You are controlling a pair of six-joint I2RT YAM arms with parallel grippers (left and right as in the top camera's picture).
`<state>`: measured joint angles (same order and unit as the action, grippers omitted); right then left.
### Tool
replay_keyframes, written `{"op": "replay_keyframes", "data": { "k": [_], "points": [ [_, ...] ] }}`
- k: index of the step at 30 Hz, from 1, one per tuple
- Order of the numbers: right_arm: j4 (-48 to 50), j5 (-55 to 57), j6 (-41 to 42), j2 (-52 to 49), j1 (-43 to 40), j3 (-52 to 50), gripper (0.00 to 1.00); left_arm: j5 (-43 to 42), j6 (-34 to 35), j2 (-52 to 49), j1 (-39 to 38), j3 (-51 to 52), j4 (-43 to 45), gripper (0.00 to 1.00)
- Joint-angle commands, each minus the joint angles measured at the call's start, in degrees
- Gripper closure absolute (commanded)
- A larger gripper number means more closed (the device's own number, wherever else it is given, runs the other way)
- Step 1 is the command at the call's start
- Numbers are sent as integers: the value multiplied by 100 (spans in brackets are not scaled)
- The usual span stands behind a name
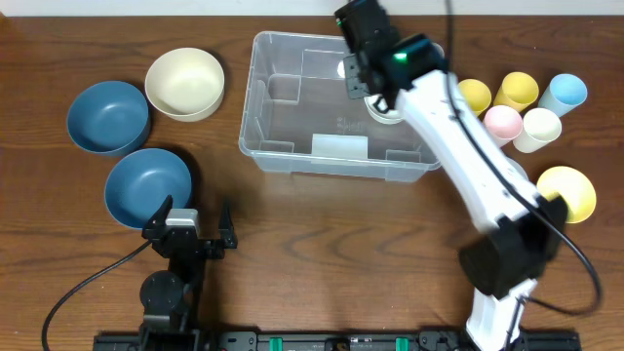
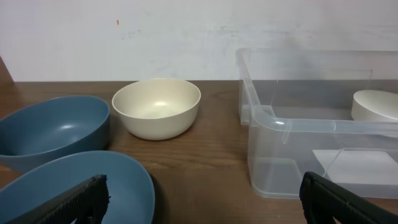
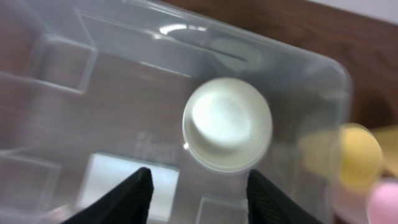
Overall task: Pack container
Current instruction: 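Open the right gripper and withdraw it from the container, then move the right gripper to the grey bowl and grasp its rim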
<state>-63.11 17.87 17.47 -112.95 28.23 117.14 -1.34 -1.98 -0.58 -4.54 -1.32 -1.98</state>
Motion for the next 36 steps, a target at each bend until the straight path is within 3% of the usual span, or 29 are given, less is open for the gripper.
{"op": "replay_keyframes", "data": {
  "k": [1, 12, 17, 23, 36],
  "points": [
    [-407, -201, 896, 702, -317, 195, 47, 66, -79, 35, 28, 109, -212, 2],
    [-3152, -236, 2590, 1493, -2061, 157, 47, 66, -79, 35, 28, 109, -210, 2],
    [-3416, -186, 3077, 1523, -2684, -376, 48, 66, -79, 35, 28, 109, -212, 2],
    [-2883, -321, 3228, 1707, -3145, -1864, 50, 63, -79, 35, 28, 109, -212, 2],
    [-105, -870, 3270, 2949, -3663, -5556, 52, 66, -79, 35, 28, 109, -212, 2]
  ]
}}
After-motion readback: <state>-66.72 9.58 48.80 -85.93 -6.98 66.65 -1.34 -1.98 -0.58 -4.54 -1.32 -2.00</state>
